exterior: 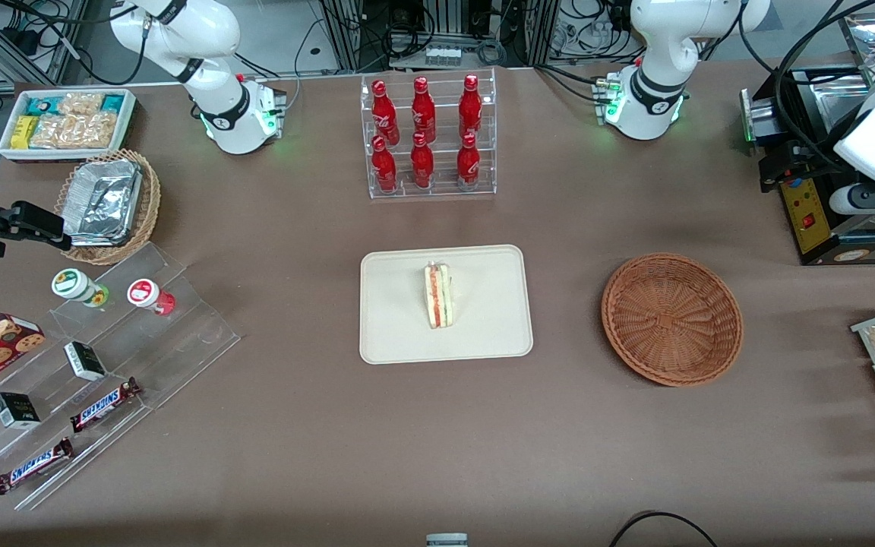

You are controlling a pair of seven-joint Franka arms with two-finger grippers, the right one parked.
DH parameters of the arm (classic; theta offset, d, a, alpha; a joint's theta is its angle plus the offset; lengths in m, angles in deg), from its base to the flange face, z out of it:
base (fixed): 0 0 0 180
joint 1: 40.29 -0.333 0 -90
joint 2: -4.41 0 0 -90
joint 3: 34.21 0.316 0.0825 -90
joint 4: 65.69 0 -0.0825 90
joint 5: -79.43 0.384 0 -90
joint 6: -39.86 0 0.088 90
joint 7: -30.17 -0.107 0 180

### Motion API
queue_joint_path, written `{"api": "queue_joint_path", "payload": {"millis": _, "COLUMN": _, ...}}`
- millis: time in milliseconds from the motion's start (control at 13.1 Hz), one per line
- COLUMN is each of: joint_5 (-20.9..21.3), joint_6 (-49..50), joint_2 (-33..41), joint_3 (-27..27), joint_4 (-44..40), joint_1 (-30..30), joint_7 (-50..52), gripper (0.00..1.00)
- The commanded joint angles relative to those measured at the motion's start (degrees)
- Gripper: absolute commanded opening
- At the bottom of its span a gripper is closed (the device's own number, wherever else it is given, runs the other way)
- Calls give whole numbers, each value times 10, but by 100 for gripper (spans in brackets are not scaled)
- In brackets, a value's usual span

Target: Place sandwich from basket to tray

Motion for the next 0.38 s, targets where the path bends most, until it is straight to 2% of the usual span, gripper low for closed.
{"api": "queue_joint_path", "payload": {"millis": 0, "joint_5": -7, "joint_6": -2, "joint_2": 15, "joint_3": 16, "joint_4": 9, "joint_1": 10, "joint_7": -14, "gripper": 100}}
{"api": "queue_joint_path", "payload": {"millis": 305, "joint_5": -7, "joint_6": -1, "joint_2": 10, "joint_3": 16, "joint_4": -3, "joint_1": 11, "joint_7": -15, "gripper": 100}}
